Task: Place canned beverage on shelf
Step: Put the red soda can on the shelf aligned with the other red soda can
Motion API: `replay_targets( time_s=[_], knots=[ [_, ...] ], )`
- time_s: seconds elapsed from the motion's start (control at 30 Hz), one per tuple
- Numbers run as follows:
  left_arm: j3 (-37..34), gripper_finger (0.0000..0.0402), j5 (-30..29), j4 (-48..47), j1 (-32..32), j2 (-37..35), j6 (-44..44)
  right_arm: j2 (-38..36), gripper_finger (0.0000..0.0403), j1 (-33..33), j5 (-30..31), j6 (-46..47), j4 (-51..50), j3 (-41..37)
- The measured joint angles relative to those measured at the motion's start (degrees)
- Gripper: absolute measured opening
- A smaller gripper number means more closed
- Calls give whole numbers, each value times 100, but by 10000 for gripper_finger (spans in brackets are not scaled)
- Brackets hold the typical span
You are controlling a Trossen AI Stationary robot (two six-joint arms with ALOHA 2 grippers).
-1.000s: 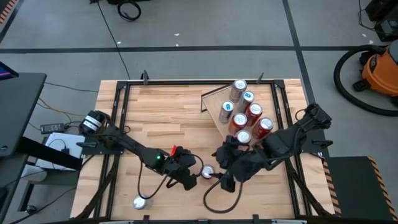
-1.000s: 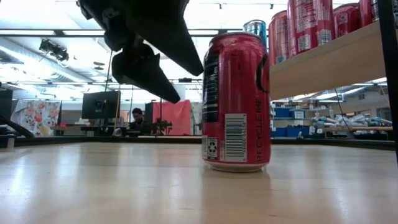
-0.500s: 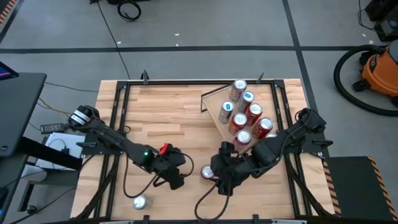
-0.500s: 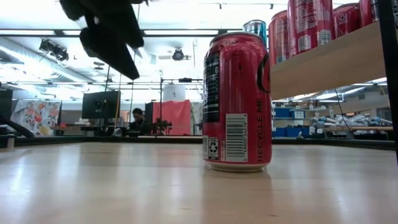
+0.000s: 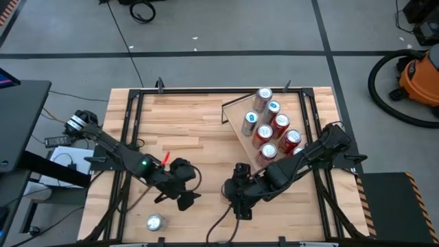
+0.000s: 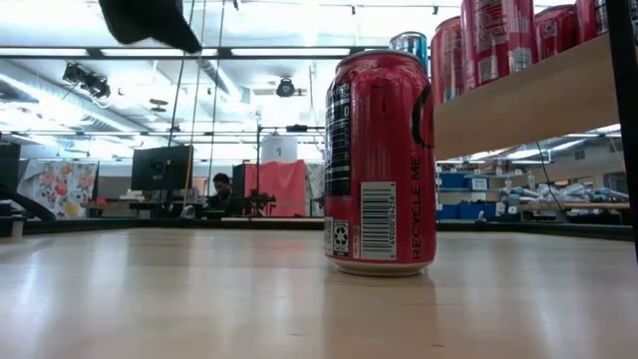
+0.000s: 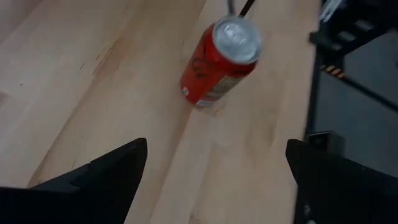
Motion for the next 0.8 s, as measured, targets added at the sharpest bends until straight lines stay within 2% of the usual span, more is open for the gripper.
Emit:
replay_targets(
  time_s=[0.23,0.43,0.8],
  knots=[
    [0,396,214,18,-131,-584,-19,203,399,-130,32,-522,62,-2],
    [0,396,291,-55,-163,-933,-121,230,399,-244,70,-564,157,-2],
    [-1,396,326,-196,-161,-1016,-215,567,399,-294,46,-850,112,-46]
  ],
)
